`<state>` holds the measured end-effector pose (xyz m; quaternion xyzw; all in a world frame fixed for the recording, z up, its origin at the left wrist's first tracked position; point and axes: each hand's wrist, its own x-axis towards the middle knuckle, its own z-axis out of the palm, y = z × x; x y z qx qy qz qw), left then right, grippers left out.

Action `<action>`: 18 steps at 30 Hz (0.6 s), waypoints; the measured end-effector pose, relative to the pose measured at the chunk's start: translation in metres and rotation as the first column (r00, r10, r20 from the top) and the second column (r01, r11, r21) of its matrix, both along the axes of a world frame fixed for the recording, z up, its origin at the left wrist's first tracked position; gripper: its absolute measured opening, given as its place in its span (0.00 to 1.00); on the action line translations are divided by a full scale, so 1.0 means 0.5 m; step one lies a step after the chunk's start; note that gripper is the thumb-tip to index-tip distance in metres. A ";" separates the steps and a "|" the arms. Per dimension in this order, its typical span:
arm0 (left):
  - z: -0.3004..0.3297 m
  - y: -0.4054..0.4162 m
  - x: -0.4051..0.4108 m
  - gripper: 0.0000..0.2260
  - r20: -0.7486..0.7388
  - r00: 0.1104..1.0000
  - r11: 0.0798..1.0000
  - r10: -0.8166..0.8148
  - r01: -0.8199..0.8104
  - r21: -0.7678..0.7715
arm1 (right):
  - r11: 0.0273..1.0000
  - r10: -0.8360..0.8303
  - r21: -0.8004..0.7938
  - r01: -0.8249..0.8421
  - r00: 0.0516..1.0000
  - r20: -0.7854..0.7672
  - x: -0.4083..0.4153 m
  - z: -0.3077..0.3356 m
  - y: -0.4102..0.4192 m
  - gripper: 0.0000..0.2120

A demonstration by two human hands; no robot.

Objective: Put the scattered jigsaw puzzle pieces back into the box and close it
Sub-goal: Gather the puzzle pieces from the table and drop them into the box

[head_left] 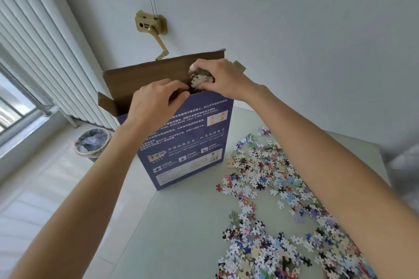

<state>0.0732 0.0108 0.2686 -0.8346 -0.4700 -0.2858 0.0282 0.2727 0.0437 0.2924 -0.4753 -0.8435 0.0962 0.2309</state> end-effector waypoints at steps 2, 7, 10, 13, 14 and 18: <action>0.001 -0.006 0.001 0.11 0.023 1.000 1.000 -0.017 0.017 0.010 | 1.000 -0.020 0.007 0.020 1.000 0.022 -0.001 0.001 0.000 0.14; -0.004 -0.009 0.005 0.10 0.010 0.999 0.999 -0.032 0.032 0.036 | 0.998 -0.054 0.041 0.053 0.999 0.005 -0.001 -0.001 -0.003 0.07; -0.006 -0.015 0.010 0.08 0.014 0.999 0.994 -0.029 0.027 0.110 | 0.986 -0.067 0.145 0.080 0.993 -0.098 0.006 -0.008 -0.017 0.07; -0.017 -0.035 0.025 0.08 0.021 0.999 0.959 -0.046 0.038 0.282 | 0.924 -0.082 0.346 0.164 0.967 -0.241 0.020 -0.037 -0.052 0.05; -0.024 -0.043 0.036 0.08 0.019 0.998 0.945 -0.058 0.048 0.323 | 0.898 -0.095 0.390 0.205 0.954 -0.284 0.027 -0.053 -0.065 0.04; -0.061 -0.063 0.065 0.09 0.022 0.997 0.940 -0.079 0.067 0.336 | 0.893 -0.127 0.359 0.273 0.916 -0.382 0.041 -0.097 -0.101 0.09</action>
